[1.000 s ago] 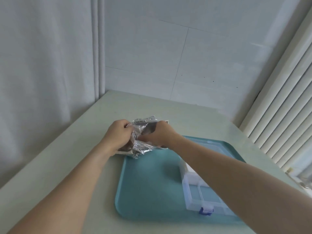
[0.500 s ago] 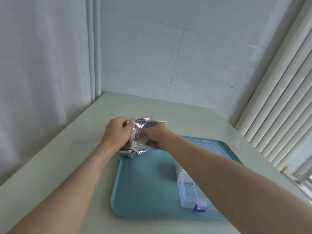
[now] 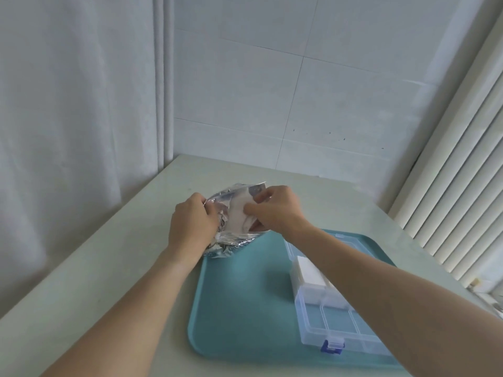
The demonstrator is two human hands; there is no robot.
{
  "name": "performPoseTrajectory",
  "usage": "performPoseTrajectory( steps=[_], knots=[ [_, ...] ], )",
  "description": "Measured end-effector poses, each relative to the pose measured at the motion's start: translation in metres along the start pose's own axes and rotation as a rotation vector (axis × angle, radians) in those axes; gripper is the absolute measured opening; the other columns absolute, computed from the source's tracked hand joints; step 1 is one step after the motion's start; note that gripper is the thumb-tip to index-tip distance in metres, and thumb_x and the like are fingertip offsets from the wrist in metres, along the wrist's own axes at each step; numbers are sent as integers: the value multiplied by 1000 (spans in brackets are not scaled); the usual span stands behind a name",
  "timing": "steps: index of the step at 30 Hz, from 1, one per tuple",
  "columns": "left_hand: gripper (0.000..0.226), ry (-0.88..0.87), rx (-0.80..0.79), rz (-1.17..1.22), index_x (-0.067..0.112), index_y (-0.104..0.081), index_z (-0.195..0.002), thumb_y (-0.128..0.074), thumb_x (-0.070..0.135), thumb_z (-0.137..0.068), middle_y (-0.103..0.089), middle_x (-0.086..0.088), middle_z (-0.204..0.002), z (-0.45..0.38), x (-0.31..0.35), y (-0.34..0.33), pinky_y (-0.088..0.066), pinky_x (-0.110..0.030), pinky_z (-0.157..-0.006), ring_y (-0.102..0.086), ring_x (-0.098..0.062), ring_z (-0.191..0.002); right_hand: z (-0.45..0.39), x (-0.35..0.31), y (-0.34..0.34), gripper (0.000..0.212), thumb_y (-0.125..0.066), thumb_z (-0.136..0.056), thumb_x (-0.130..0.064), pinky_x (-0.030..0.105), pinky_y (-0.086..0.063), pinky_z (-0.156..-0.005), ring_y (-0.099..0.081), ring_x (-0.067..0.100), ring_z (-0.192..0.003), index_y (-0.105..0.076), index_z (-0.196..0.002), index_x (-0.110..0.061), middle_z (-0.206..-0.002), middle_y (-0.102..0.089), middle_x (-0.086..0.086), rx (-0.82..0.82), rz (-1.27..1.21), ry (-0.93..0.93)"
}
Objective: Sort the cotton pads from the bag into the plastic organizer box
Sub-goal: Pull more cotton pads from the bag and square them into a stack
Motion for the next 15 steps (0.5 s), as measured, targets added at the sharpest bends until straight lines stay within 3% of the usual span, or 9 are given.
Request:
performPoseTrajectory(
  steps=[2, 5, 8, 10, 12, 15],
  knots=[
    [26, 2, -12, -27, 6, -56, -80, -48, 23, -98, -60, -11, -73, 1, 1, -1, -36, -34, -61, -52, -34, -69, 4, -4, 10, 13, -73, -74, -13, 37, -63, -65, -73, 20, -63, -67, -85, -15, -72, -73, 1, 66, 17, 72],
    [32, -14, -43, -56, 7, -55, -73, -48, 26, -97, -62, -14, -72, 3, 4, -5, -40, -36, -61, -56, -37, -71, 6, -9, 16, 20, -72, -78, -15, 27, -57, -60, -65, 14, -69, -73, -98, -17, -76, -68, -8, 101, 189, 197],
    [32, -36, -64, -71, 7, -54, -72, -47, 25, -98, -62, -15, -72, 8, 8, -9, -42, -37, -61, -57, -38, -71, 4, -10, 7, 29, -73, -81, -23, 33, -57, -80, -65, 19, -96, -72, -111, -19, -101, -71, -2, 61, 422, 282],
    [31, -49, -77, -87, 7, -54, -74, -46, 24, -98, -62, -15, -74, 10, 11, -12, -40, -37, -61, -55, -37, -71, 5, -15, 2, 37, -72, -85, -28, 34, -51, -89, -53, 24, -115, -67, -121, -19, -121, -59, 4, 63, 576, 355],
    [31, -64, -102, -98, 9, -48, -71, -45, 23, -98, -60, -15, -74, 12, 12, -18, -35, -36, -60, -50, -36, -70, 3, -17, -6, 42, -71, -88, -26, 33, -44, -96, -46, 27, -122, -63, -129, -18, -128, -50, 8, 10, 633, 386],
    [34, -76, -140, -104, 15, -39, -65, -45, 23, -97, -57, -15, -71, 16, 13, -25, -33, -37, -59, -49, -37, -69, -6, -8, -18, 43, -71, -87, -34, 32, -39, -99, -47, 31, -124, -66, -126, -16, -126, -56, 12, -69, 695, 334]
  ],
)
Point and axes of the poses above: each hand's wrist, its own z-axis away from the middle knuckle, its own y-axis out of the back of the hand, x = y × z, the point moved 10 cm from there along -z, towards the middle knuckle
